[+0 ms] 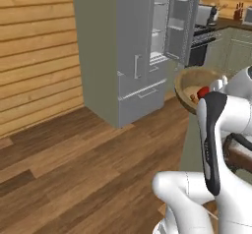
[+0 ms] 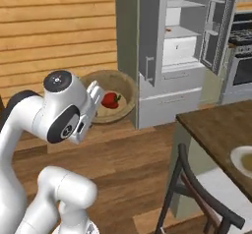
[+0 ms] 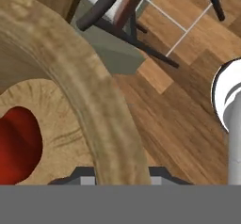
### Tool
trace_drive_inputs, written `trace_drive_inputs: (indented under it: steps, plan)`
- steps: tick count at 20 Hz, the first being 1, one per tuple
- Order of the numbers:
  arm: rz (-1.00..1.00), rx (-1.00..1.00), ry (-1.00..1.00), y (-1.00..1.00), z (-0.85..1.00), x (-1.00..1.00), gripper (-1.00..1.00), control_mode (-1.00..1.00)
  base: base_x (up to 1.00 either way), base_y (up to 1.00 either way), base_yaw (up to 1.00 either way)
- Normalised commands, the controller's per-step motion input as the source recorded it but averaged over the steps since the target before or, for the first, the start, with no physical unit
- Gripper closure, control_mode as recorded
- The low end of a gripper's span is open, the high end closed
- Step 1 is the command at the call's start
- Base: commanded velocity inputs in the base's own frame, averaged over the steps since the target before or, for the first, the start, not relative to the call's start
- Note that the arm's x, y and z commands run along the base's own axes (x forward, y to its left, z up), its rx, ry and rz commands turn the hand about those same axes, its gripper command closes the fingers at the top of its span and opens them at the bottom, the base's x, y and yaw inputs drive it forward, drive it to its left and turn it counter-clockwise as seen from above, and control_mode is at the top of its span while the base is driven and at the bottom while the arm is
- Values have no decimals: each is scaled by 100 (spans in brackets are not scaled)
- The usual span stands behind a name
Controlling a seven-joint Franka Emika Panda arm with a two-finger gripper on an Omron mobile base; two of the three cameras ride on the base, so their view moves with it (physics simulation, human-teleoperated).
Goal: Pick the chicken drumstick and bell pepper from their plates and place them in the bowl. Then put the bowl in the fridge.
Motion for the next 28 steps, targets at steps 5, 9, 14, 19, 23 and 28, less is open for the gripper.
trace_drive_inputs:
  steps: [5,9,14,19,23,28]
  plan:
    - [0,0,0,0,0,0,100,100,97,-4,26]
    - [0,0,0,0,0,0,100,100,100,0,-4]
    - [0,0,0,0,0,0,100,100,100,-44,-17]
    - [0,0,0,0,0,0,100,100,96,-81,-28]
    - [0,0,0,0,0,0,100,100,100,24,-38]
    - [0,0,0,0,0,0,100,100,77,54,-70]
